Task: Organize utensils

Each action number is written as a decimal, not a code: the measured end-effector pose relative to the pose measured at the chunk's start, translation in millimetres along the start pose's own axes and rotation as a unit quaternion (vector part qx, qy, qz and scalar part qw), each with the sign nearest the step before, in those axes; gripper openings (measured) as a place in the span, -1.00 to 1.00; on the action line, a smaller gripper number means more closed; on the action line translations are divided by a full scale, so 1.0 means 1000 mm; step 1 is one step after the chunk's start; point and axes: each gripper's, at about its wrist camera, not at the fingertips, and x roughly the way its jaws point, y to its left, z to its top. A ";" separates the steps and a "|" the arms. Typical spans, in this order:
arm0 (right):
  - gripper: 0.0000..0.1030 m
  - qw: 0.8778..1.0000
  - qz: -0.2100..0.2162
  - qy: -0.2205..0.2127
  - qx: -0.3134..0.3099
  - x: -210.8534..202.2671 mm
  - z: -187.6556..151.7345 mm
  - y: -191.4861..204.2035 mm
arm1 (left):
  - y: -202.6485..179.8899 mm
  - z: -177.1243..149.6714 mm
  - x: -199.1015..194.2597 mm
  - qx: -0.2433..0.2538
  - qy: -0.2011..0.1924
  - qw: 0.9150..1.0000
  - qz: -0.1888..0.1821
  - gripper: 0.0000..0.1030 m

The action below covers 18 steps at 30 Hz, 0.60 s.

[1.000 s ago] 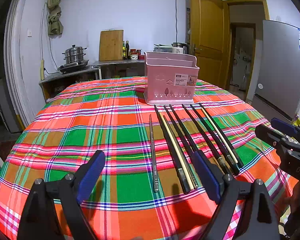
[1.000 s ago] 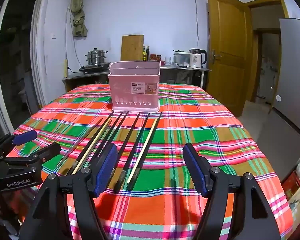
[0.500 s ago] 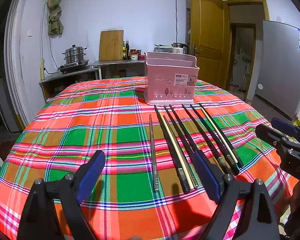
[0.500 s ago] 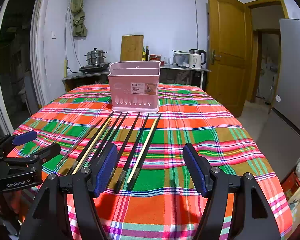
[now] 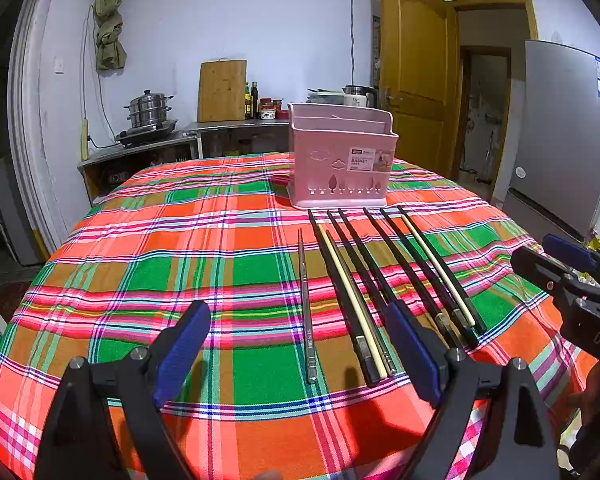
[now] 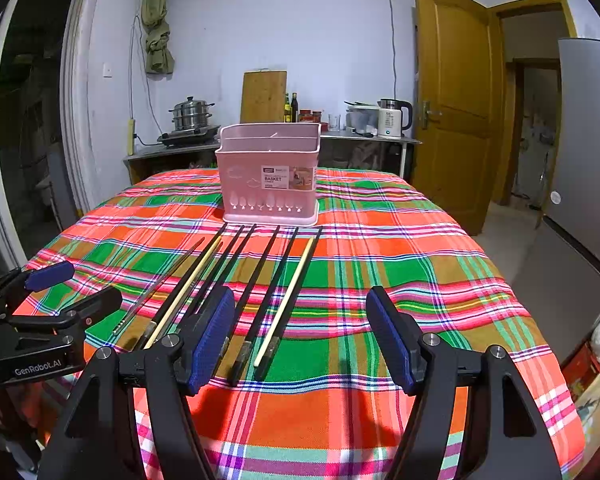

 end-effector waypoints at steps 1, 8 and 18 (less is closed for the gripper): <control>0.33 1.000 0.000 0.000 0.000 0.000 0.000 0.000 | 0.000 0.000 0.000 0.000 0.000 1.000 0.000 0.76; 0.33 1.000 0.000 0.000 0.000 0.000 0.000 0.000 | -0.001 0.000 0.000 0.000 0.000 1.000 0.000 0.76; 0.33 1.000 -0.001 -0.001 0.000 -0.001 0.001 0.000 | -0.001 0.000 0.000 0.000 0.000 1.000 0.000 0.76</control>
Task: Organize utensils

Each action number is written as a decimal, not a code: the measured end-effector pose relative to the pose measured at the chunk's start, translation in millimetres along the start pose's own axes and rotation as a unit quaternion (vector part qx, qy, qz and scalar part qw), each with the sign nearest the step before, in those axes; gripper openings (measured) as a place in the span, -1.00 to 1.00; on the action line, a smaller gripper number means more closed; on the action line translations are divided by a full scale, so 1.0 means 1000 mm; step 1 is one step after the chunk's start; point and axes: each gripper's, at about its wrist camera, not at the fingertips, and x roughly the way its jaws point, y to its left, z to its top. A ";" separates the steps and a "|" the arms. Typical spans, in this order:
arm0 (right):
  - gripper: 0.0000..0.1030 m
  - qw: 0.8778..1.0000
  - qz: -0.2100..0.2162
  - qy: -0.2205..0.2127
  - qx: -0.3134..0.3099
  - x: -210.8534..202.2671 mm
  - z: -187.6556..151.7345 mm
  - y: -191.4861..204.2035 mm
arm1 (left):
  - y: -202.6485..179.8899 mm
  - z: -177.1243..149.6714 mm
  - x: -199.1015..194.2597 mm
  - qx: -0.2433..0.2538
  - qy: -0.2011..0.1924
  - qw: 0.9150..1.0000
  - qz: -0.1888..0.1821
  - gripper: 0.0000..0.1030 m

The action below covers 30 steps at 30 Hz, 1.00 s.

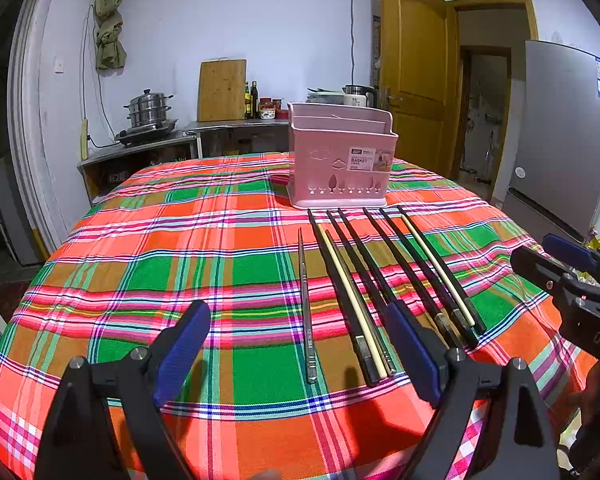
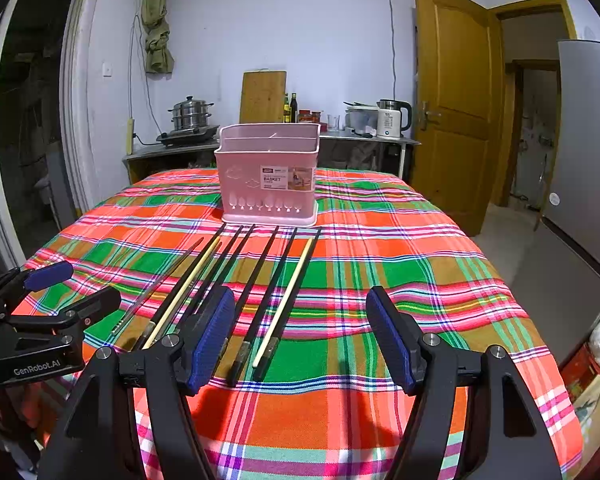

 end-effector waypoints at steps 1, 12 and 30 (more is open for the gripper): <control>0.33 1.000 0.000 0.000 0.000 0.000 0.000 0.000 | 0.000 0.000 0.000 0.000 0.000 1.000 0.000 0.76; 0.33 1.000 -0.001 0.000 0.000 -0.001 0.000 -0.001 | 0.000 0.000 0.000 0.000 0.000 1.000 0.000 0.76; 0.33 1.000 -0.001 0.012 -0.007 0.001 0.004 0.001 | -0.003 0.001 0.004 0.003 0.012 1.000 -0.002 0.76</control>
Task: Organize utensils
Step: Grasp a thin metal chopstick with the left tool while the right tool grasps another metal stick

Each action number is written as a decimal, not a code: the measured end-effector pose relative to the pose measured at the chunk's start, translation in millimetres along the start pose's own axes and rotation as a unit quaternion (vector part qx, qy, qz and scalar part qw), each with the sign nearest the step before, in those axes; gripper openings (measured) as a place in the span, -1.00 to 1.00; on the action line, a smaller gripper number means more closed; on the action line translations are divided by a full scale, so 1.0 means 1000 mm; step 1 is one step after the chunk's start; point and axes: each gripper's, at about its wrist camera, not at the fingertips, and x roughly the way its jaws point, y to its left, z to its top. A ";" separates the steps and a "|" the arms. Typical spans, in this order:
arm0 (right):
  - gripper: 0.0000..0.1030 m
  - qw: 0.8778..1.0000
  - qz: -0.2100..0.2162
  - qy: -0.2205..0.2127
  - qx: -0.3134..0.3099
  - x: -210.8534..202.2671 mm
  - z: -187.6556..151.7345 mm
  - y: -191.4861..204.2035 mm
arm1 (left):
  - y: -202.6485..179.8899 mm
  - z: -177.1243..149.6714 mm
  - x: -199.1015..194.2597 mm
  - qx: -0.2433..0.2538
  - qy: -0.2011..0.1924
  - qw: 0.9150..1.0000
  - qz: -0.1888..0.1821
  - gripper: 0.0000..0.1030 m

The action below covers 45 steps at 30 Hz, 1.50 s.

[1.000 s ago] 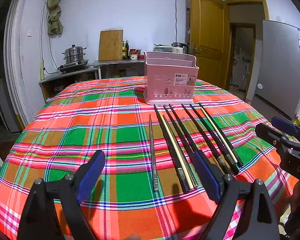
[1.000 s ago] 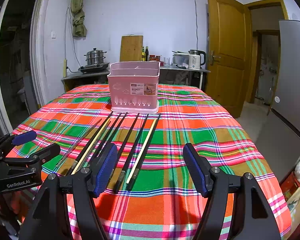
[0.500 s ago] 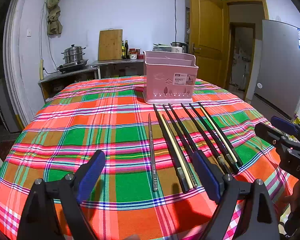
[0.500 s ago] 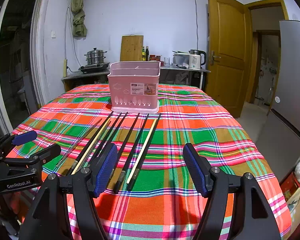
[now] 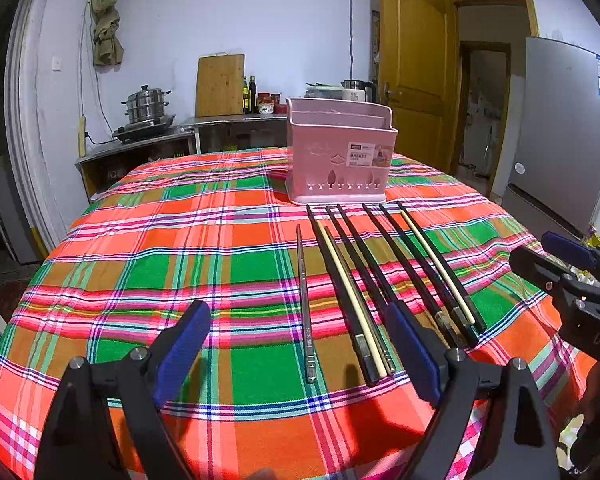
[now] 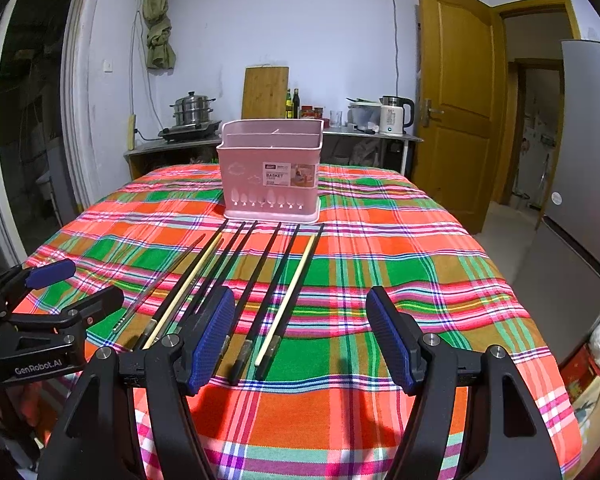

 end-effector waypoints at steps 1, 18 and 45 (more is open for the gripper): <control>0.33 1.000 0.001 0.002 0.000 0.001 0.001 0.001 | 0.000 0.001 0.001 0.001 0.004 1.000 -0.002 0.76; 0.23 0.996 0.036 0.074 0.030 0.052 0.044 -0.006 | 0.031 0.038 0.065 -0.027 0.133 0.991 -0.013 0.61; -0.77 0.973 0.143 0.175 0.043 0.143 0.056 0.044 | 0.041 0.054 0.121 -0.031 0.186 0.981 -0.033 -0.79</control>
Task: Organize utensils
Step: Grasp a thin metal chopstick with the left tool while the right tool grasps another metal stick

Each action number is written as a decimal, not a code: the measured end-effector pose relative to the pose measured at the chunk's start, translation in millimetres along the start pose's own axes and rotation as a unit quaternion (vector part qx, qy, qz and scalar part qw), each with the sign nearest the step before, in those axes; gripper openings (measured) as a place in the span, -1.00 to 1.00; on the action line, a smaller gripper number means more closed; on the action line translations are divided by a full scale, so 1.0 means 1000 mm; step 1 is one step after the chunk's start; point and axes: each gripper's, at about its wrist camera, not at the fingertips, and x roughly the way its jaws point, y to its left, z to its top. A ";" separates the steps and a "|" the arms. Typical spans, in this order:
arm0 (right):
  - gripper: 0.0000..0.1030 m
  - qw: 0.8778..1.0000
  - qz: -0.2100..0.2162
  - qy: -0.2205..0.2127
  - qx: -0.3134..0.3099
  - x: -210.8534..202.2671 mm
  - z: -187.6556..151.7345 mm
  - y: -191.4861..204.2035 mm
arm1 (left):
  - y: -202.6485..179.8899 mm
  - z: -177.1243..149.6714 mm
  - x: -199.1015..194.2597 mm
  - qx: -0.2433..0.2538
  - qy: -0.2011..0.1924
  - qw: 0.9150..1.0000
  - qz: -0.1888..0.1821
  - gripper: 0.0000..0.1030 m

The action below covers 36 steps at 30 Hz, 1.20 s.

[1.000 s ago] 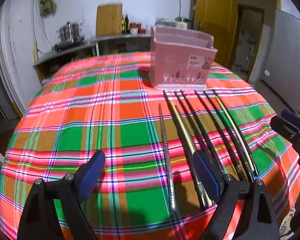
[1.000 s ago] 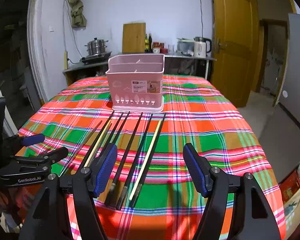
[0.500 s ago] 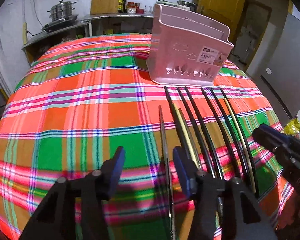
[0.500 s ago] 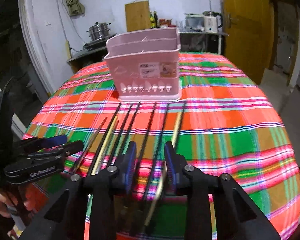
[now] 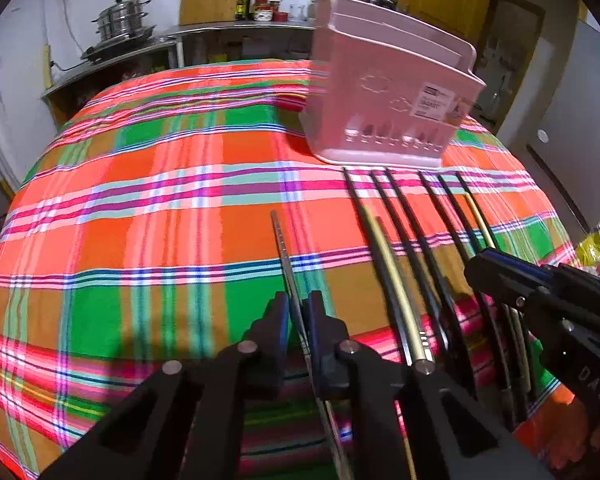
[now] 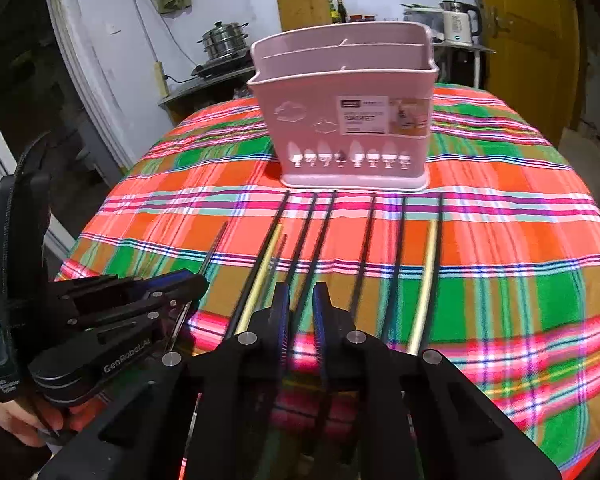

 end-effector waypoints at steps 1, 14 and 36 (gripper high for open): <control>-0.78 1.000 0.004 0.003 0.001 0.003 0.002 0.001 | 0.004 0.000 -0.001 -0.006 0.001 1.000 -0.002 -0.79; -0.86 0.998 0.017 0.048 0.028 0.050 0.017 0.006 | 0.040 0.012 0.004 -0.071 0.017 0.996 -0.044 -0.70; -0.90 0.995 -0.010 0.090 0.033 0.059 0.027 0.011 | 0.024 0.025 0.013 -0.024 0.040 0.999 -0.015 -0.89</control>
